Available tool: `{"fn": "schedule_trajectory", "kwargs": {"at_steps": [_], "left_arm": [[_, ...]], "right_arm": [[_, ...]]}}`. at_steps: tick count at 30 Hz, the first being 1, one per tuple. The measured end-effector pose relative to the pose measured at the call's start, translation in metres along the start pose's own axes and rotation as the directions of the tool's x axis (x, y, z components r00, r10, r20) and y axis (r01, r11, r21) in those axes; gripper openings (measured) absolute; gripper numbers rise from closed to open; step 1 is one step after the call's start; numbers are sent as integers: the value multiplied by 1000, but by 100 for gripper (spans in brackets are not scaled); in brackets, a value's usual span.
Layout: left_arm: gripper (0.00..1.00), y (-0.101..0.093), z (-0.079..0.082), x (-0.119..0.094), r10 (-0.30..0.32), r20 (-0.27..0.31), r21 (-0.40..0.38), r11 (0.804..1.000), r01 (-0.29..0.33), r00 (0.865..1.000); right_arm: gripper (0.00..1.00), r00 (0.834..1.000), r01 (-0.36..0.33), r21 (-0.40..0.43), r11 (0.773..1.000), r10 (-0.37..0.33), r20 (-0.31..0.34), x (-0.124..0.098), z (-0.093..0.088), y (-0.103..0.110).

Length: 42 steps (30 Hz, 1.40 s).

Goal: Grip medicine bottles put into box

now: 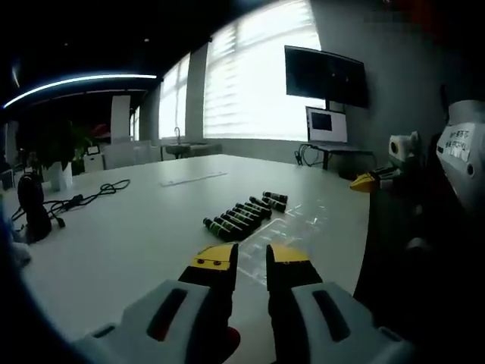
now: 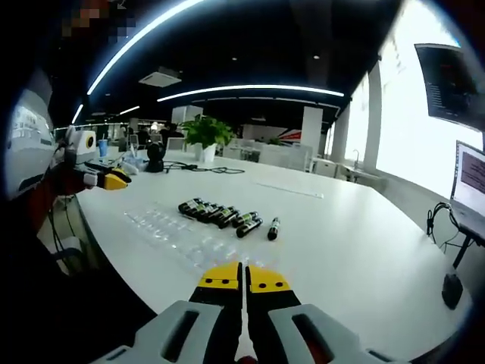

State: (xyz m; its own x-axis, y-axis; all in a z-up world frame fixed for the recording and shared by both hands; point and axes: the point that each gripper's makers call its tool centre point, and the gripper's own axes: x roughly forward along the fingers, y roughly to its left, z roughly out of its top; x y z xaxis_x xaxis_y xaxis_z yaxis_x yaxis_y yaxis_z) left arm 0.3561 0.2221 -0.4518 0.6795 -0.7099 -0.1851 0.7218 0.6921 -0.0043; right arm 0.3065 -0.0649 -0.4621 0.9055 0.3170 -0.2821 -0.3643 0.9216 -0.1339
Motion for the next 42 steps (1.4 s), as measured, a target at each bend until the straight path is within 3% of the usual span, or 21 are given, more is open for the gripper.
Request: {"fn": "schedule_trajectory", "kwargs": {"at_steps": [10,17,23,31,34,42], "left_arm": [[11,9,-8,7,9,-26,8,1000,-9,1000],[11,12,-11,15,-1,-36,28,1000,2,999],[11,19,-17,13,-2,-44,34,999,3,999],[11,30,-9,6,-25,31,-2,1000,25,999],[10,36,-13,7,-30,28,-29,999,31,999],[11,45,-14,9,-22,36,7,1000,22,999]], "right_arm": [[0,1000,11,25,1000,-11,-4,3,4,0],[0,999,46,-8,999,-46,-10,10,9,-8],[0,998,54,22,998,-53,-38,16,2,-10],[0,996,72,50,996,-69,-55,20,8,-12],[0,995,70,28,997,-67,-71,22,9,-10],[0,994,83,14,996,-82,-69,31,14,-13]]}}
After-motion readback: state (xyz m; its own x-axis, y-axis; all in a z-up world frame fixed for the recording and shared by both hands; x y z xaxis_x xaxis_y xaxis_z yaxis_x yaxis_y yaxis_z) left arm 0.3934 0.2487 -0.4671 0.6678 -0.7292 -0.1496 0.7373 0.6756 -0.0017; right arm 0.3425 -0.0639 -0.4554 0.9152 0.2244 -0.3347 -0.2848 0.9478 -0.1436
